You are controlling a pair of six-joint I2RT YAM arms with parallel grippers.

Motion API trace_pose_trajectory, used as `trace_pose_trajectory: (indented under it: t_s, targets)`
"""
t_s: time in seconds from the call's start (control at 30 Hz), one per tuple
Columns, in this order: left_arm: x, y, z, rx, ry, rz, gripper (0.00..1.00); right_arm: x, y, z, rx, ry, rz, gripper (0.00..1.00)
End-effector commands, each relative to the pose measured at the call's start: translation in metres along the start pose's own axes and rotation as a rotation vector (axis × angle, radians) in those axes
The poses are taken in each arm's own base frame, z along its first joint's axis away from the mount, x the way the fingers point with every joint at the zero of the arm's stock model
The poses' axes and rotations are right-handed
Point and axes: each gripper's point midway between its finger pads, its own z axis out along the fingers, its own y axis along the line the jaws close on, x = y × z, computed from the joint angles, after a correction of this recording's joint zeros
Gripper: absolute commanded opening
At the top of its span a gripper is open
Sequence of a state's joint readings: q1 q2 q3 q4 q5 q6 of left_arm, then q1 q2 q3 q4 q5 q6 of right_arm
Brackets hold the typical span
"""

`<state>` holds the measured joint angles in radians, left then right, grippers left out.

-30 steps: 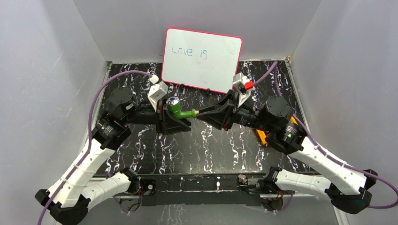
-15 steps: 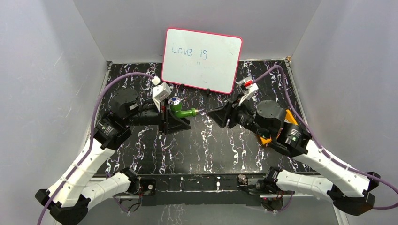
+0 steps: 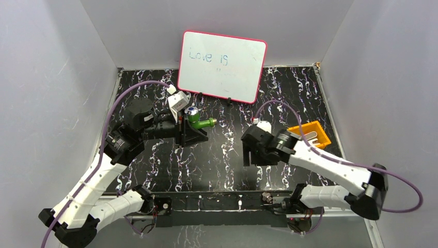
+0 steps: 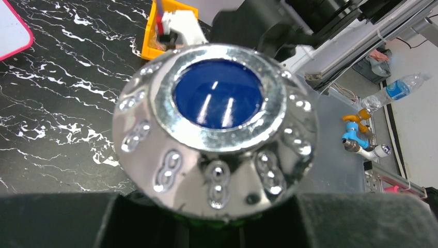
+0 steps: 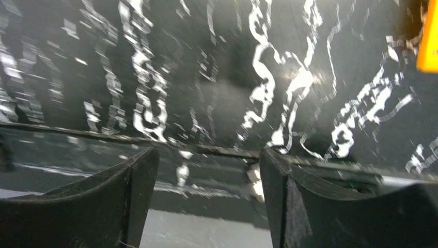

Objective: Install the water faucets
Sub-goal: Adjust the adaptor at the center of the board.

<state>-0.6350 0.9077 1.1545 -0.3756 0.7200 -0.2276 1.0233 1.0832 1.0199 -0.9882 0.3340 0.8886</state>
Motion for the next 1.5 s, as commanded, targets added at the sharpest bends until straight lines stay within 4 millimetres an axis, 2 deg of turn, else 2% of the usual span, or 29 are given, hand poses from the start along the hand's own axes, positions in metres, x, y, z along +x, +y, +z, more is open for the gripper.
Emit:
trace_pose_trajectory:
  t_s: [0.0,0.2,0.47,0.63,0.83,1.0,1.2,1.47]
  targets:
    - [-0.003,-0.007,-0.005,0.008,-0.02,0.012,0.0,0.05,-0.031,0.0,0.18,0.227,-0.066,0.81]
    - [0.0,-0.008,-0.007,0.009,-0.022,0.012,0.0,0.088,-0.055,0.006,0.3,0.359,-0.163,0.85]
    - [0.0,-0.011,-0.007,0.026,-0.016,0.008,0.0,0.124,-0.068,0.019,0.318,0.466,-0.249,0.84]
    - [-0.001,-0.011,-0.005,0.033,-0.013,0.003,0.0,0.141,-0.066,0.028,0.301,0.508,-0.297,0.78]
    - [-0.002,-0.013,-0.005,0.042,-0.017,-0.001,0.0,0.152,-0.075,0.035,0.335,0.544,-0.327,0.69]
    - [-0.002,-0.013,-0.005,0.047,-0.015,-0.004,0.0,0.152,-0.079,0.04,0.363,0.532,-0.327,0.62]
    - [-0.002,-0.015,-0.006,0.051,-0.021,-0.007,0.0,0.156,-0.079,0.04,0.381,0.552,-0.34,0.6]
    - [-0.002,-0.016,-0.007,0.047,-0.025,-0.007,0.0,0.157,-0.078,0.04,0.399,0.544,-0.349,0.34]
